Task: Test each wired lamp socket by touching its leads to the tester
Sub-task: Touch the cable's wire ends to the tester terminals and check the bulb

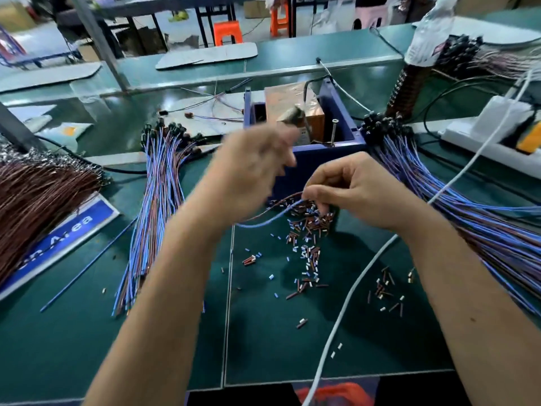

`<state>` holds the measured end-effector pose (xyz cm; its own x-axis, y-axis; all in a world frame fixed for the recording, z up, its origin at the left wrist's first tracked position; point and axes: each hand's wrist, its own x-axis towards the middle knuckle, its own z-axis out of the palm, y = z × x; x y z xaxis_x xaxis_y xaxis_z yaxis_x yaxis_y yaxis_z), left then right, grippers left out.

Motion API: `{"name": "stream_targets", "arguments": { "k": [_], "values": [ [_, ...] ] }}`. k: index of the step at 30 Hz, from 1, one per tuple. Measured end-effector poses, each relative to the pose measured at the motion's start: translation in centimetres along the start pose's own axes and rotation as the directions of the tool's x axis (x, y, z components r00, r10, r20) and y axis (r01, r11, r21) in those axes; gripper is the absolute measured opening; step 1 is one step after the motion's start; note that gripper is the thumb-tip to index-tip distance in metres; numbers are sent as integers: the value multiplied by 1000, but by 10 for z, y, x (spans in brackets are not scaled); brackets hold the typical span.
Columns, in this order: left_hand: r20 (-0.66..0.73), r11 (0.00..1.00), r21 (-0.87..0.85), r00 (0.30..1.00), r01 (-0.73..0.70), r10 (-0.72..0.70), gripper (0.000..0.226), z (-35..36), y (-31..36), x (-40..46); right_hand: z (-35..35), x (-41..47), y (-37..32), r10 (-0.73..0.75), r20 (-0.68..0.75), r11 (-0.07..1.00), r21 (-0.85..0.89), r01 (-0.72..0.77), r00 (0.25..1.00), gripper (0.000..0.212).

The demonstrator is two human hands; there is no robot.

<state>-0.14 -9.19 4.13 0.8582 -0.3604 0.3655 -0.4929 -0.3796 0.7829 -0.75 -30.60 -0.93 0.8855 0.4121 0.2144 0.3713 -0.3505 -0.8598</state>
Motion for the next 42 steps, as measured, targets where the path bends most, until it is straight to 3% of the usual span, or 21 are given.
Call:
{"name": "stream_targets", "arguments": {
  "k": [2,4,8,13,17,20,27,33,42],
  "values": [
    [142,918,370,985,-141,94,43,25,-3,-4,5,0,1,-52,-30,998,46,53,998,20],
    [143,900,413,986,-140,87,44,38,-9,-9,4,-3,5,-65,-71,993,95,71,995,24],
    [96,989,138,995,-45,32,44,52,-26,-12,6,-7,14,16,-108,978,210,7,994,5],
    [-43,980,191,997,-50,59,42,54,-44,-13,7,-7,24,190,-266,919,387,-76,945,9],
    [-84,988,146,995,-49,62,21,59,-53,-18,10,-7,26,233,-282,873,482,-72,931,10],
    [-89,995,99,995,-30,39,11,64,-58,-19,11,-7,28,261,-278,870,482,-101,924,5],
    [-128,976,-197,985,91,-118,11,62,-65,-18,19,-6,26,283,-288,883,452,-130,915,7],
    [-88,868,-466,967,171,-238,10,58,-66,-17,14,-10,25,264,-330,887,452,-94,906,21],
    [42,823,-510,962,252,-268,14,47,-64,-18,7,-13,24,262,-251,890,435,-133,932,27]
  ]
}}
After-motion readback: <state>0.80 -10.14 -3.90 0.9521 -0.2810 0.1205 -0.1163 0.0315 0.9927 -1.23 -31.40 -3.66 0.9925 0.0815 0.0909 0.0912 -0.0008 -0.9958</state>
